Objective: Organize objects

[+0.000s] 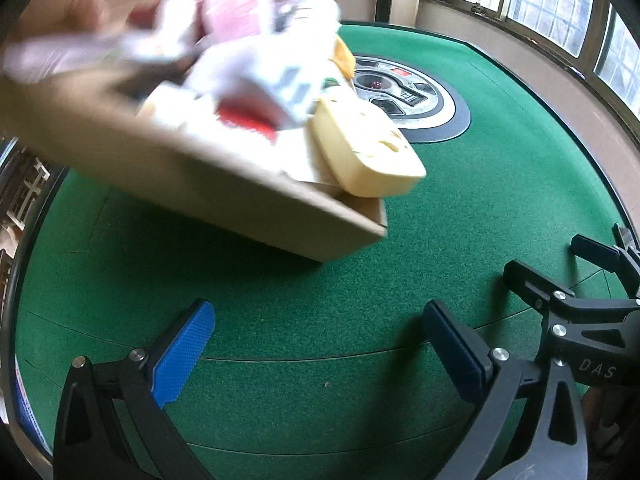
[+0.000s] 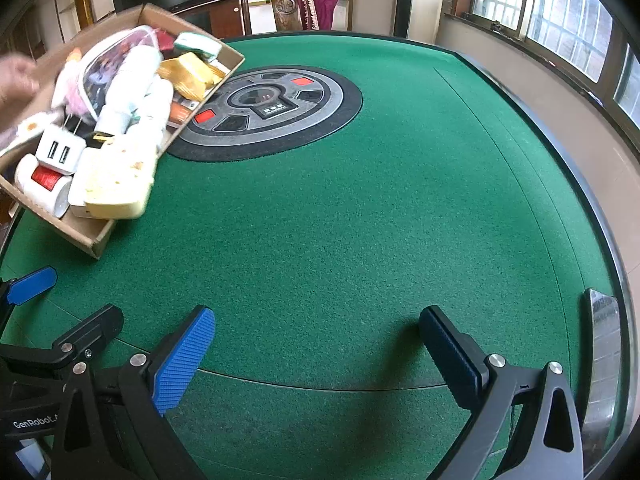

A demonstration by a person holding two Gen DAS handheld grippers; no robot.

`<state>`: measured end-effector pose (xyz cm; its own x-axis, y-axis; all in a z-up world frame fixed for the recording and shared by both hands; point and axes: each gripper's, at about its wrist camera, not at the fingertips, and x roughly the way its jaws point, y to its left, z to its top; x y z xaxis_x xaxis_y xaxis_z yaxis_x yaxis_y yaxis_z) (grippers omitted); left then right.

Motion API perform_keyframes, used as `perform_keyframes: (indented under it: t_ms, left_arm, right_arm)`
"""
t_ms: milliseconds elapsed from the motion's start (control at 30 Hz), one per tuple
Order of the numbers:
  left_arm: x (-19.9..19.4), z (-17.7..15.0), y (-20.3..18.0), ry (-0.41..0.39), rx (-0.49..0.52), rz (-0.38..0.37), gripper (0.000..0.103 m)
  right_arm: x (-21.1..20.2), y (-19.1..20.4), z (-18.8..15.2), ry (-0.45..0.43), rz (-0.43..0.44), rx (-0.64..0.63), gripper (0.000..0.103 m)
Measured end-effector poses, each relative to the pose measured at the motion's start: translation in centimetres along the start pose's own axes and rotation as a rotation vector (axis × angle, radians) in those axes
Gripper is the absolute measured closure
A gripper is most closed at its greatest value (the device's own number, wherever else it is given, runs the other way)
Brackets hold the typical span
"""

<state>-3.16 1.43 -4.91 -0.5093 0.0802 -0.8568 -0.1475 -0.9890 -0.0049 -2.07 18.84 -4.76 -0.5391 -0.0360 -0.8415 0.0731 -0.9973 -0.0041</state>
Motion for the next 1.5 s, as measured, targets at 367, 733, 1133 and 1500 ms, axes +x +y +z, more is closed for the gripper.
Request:
perform_keyframes:
  t_ms: [367,733,1133,1500]
  left_arm:
    - [0.0,0.0,-0.1,-0.002,0.0,0.0,0.0]
    - [0.0,0.2,-0.3,-0.002,-0.001,0.0,0.0]
    - [-0.1,0.3,-0.4,-0.002,-0.001,0.0,0.0]
    - [-0.3,0.2,-0.5,-0.006,-0.023,0.011,0.0]
  right_arm:
    - [-0.2,0.1,-0.2,0.0,0.001,0.002,0.0]
    - [-1.2,0.6,-0.8,-0.001,0.001,0.001,0.0]
    - [-2.0,1.2,-1.2,-0.002,0.002,0.001,0.0]
    - [-2.0,1.3,-1.2,-0.001,0.0,0.004,0.0]
